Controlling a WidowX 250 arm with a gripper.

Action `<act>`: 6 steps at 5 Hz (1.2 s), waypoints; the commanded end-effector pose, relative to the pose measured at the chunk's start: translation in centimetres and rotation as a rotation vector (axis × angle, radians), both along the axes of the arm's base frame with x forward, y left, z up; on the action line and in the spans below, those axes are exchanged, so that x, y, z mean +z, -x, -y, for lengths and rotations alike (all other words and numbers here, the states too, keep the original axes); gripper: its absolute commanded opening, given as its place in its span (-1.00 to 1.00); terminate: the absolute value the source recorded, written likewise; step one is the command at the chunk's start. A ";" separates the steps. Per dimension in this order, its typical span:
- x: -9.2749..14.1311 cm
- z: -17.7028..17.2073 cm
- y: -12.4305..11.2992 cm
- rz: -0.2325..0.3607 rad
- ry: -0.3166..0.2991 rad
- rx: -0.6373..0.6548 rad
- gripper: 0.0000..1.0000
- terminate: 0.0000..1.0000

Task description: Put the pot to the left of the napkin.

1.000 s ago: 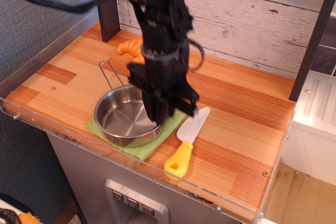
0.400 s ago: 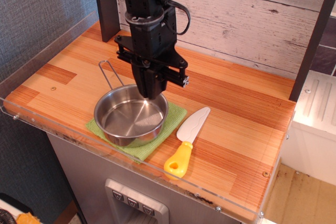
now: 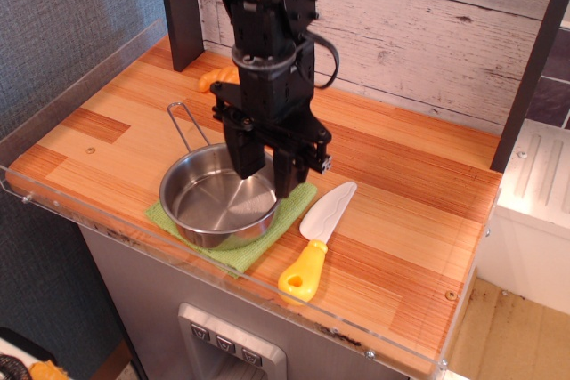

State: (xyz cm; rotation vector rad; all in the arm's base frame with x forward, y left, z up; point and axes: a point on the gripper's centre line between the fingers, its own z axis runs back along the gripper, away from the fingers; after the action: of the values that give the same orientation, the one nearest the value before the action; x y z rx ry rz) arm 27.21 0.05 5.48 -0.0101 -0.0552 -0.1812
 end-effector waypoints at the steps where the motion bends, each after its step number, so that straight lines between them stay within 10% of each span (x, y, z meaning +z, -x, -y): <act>1: -0.8 0.3 0.1 0.004 -0.019 -0.014 1.00 -1.00; 2: -1.6 0.6 0.3 -0.012 -0.029 -0.022 1.00 -1.00; 3: -2.1 0.6 0.2 -0.018 -0.038 -0.021 -1.00 -1.00; 6: -1.3 0.9 -0.1 -0.013 -0.043 -0.040 -1.00 -1.00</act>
State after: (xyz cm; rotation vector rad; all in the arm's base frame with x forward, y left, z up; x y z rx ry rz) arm 26.62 -0.74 2.88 0.0270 0.0183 -0.2112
